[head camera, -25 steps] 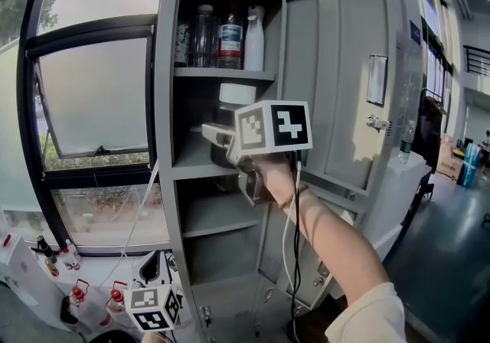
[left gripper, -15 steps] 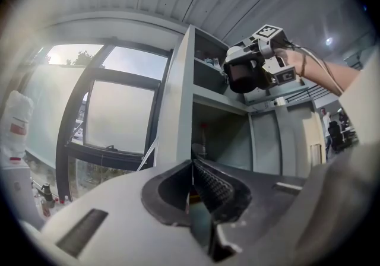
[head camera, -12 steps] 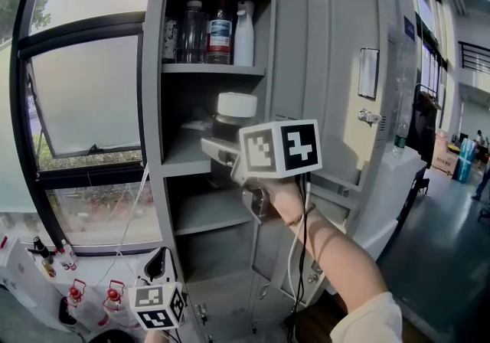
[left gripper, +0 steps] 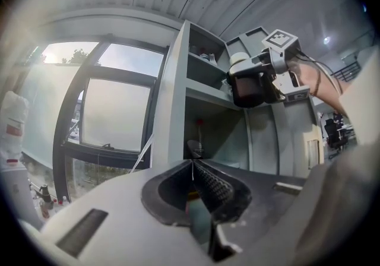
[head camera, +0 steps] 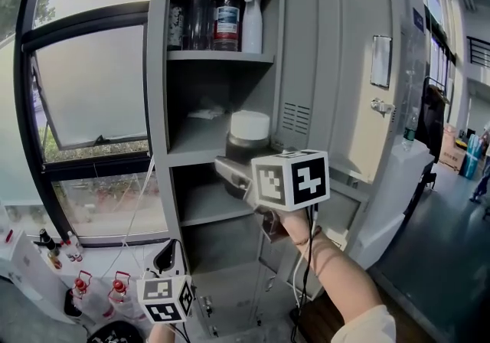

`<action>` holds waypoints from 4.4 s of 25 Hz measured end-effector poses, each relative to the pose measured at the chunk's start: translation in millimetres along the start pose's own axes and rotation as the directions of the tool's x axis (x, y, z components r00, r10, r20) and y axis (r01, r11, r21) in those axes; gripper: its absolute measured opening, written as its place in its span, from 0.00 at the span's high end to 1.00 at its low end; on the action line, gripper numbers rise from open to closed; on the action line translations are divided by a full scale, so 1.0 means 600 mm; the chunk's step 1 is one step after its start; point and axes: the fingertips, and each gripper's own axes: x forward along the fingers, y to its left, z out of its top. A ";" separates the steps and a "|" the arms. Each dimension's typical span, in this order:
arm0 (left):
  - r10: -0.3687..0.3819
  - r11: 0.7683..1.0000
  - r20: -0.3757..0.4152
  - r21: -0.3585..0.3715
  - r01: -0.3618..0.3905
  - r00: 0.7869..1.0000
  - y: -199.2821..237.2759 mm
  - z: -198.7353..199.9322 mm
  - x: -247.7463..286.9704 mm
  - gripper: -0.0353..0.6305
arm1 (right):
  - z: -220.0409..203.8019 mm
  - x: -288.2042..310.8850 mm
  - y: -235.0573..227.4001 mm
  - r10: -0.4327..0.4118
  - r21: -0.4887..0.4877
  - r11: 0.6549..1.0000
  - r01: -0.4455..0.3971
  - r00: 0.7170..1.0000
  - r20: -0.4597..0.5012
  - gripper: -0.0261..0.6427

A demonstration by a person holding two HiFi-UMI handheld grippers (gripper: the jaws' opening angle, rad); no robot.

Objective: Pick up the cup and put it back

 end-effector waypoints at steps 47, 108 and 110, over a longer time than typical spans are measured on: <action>0.015 0.999 -0.010 0.029 -0.015 1.000 0.004 -0.010 0.043 0.93 | -0.305 -0.064 0.009 -0.085 0.073 0.993 0.089 0.995 -0.048 0.35; 0.337 0.942 -0.076 0.026 -0.336 0.939 0.223 -0.076 -0.051 0.93 | -0.288 0.283 -0.042 -0.029 0.025 0.999 0.032 0.996 -0.080 0.35; 0.337 0.941 -0.077 0.028 -0.336 0.938 0.224 -0.076 -0.050 0.93 | -0.289 0.287 -0.043 -0.034 0.014 0.999 0.036 0.996 -0.079 0.35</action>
